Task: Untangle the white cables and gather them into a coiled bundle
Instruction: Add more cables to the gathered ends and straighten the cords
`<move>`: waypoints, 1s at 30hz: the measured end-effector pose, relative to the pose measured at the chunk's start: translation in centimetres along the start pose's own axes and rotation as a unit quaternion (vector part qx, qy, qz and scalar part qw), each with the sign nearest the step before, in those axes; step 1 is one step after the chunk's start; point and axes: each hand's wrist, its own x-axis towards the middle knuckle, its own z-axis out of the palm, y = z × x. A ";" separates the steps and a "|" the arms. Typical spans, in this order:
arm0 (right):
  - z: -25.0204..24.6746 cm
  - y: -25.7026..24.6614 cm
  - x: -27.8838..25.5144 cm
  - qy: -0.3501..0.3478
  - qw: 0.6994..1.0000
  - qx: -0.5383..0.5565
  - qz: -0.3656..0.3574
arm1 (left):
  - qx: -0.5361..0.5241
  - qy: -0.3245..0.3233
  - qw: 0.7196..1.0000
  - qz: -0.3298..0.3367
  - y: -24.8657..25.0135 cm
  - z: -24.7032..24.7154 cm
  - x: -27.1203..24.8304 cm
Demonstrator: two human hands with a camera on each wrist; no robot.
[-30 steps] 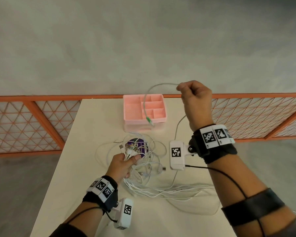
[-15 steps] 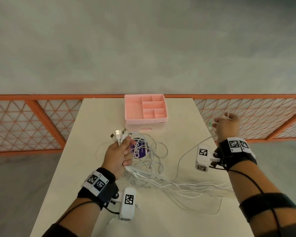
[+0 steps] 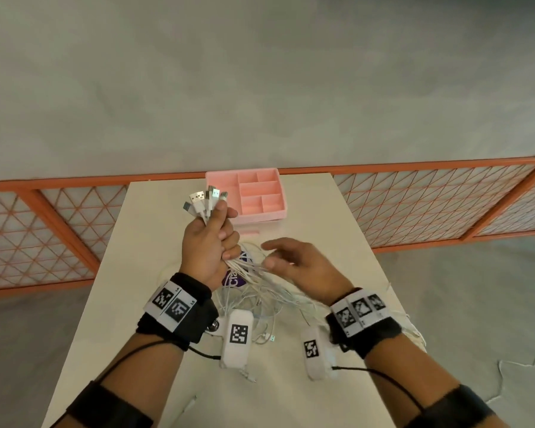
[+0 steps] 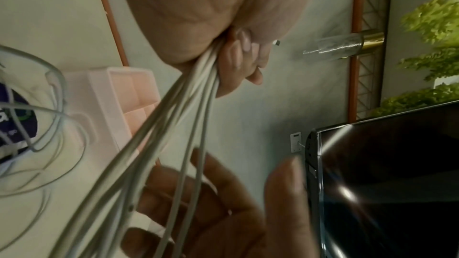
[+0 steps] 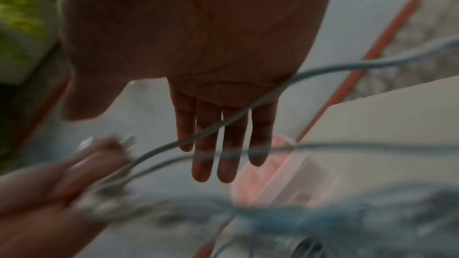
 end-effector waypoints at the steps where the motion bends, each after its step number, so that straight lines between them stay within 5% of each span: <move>1: 1.7 -0.4 0.3 -0.024 0.998 -0.050 -0.022 | 0.004 0.006 1.000 0.006 0.2 -0.1 0.4; 4: 4.9 1.1 1.0 -0.016 0.980 -0.189 -0.060 | -0.001 0.032 0.999 0.031 1.8 -1.0 1.7; 12: 1.9 12.8 -1.5 -0.023 0.935 -0.339 0.104 | -0.056 0.097 0.991 0.076 4.6 -6.3 3.4; 21: -9.6 19.8 -7.5 0.014 0.806 -0.511 0.298 | -0.098 0.134 0.984 0.059 5.9 -11.5 2.9; 27: -15.5 18.2 -7.7 0.237 0.745 -0.531 0.328 | -0.031 0.074 0.991 -0.104 2.2 -10.4 0.9; 30: -16.0 17.5 -8.0 0.247 0.727 -0.539 0.346 | 0.041 0.022 0.976 -0.213 0.0 -9.6 -0.7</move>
